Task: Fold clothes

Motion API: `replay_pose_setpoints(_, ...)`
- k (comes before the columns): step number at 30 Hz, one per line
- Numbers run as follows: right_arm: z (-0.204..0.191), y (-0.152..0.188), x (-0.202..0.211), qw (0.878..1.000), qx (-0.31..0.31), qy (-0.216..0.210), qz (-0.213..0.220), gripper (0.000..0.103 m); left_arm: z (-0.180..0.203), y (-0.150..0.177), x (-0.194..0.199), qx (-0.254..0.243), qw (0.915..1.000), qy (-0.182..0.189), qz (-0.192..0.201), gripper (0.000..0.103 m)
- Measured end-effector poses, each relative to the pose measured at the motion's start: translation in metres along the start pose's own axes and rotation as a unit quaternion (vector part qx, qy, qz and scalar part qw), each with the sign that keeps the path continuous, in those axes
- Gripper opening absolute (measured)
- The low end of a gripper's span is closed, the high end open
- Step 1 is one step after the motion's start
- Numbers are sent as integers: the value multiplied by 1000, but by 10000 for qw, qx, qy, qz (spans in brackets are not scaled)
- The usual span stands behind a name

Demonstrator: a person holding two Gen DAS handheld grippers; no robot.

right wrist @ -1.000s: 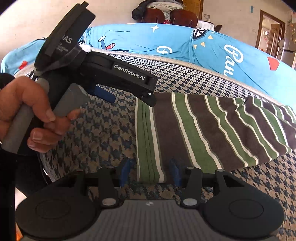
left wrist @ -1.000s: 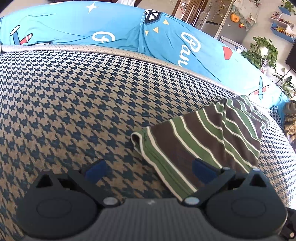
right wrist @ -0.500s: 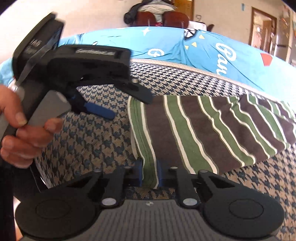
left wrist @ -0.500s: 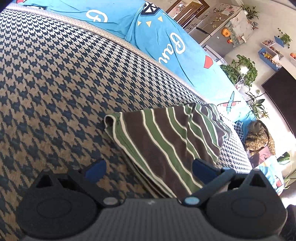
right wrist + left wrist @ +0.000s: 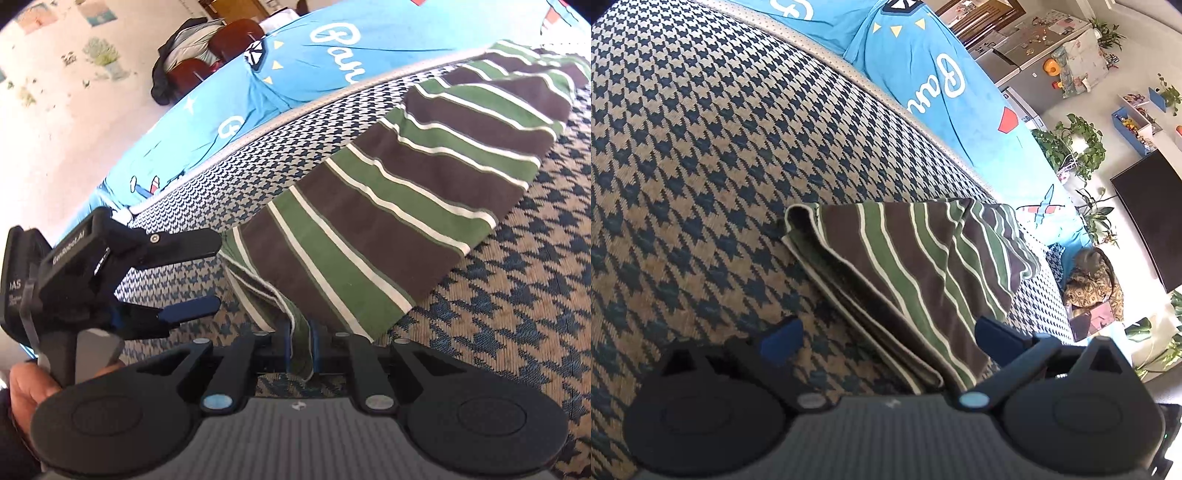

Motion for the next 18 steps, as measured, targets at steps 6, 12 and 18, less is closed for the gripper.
replay_pose_setpoints(6, 9, -2, 5, 9986, -503, -160, 33, 13, 11, -3, -15, 198, 9996, 58, -192, 103)
replay_pose_setpoints(12, 16, -5, 9, 9966, -795, -196, 132, 11, 23, -8, -32, 211, 9994, -155, -238, 103)
replay_pose_setpoints(18, 11, -8, 13, 9994, -280, 89, 184, 12, 33, -11, -41, 272, 9989, -203, -318, 95)
Point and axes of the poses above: each gripper's, at about its wrist camera, not at the fingertips, and x roughly against the way its jaws point, z to its right, y to its underside, the point moved 8 cm from there along -x, roughly the way its jaws point, and after that the axes turned 8 degrees about -y, right-handed, at the moved point
